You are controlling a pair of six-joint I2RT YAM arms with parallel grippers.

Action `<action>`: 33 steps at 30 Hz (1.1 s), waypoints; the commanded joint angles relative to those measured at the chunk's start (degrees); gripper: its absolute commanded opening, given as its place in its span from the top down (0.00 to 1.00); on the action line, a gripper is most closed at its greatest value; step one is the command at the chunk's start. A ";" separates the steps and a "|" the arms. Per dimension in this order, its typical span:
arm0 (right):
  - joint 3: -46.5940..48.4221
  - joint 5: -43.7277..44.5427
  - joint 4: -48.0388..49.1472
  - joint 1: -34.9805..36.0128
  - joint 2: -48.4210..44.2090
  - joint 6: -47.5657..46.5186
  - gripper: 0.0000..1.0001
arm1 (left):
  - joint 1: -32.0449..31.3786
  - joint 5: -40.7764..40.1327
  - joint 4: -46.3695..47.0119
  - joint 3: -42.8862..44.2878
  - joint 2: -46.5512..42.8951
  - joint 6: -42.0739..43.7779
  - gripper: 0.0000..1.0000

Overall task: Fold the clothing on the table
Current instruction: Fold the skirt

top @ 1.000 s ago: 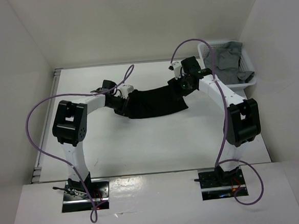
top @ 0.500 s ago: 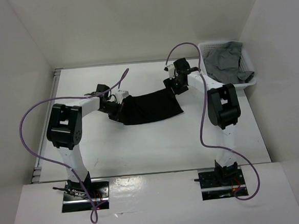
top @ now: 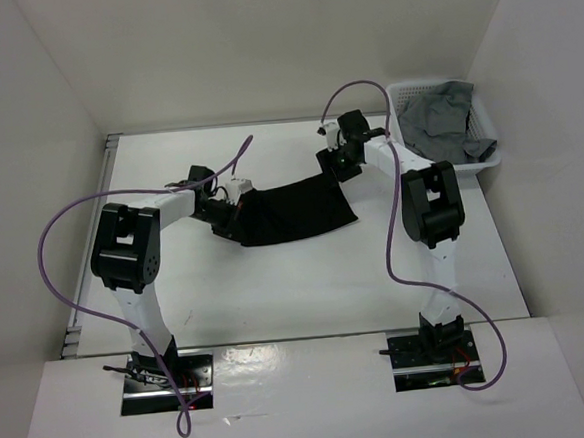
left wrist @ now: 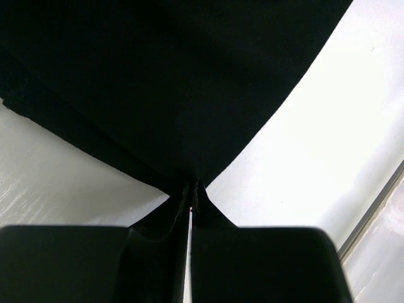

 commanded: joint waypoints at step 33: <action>15.09 11.59 -0.98 -0.88 8.62 0.26 0.94 | -0.07 4.14 -2.70 -1.89 -2.70 4.79 1.00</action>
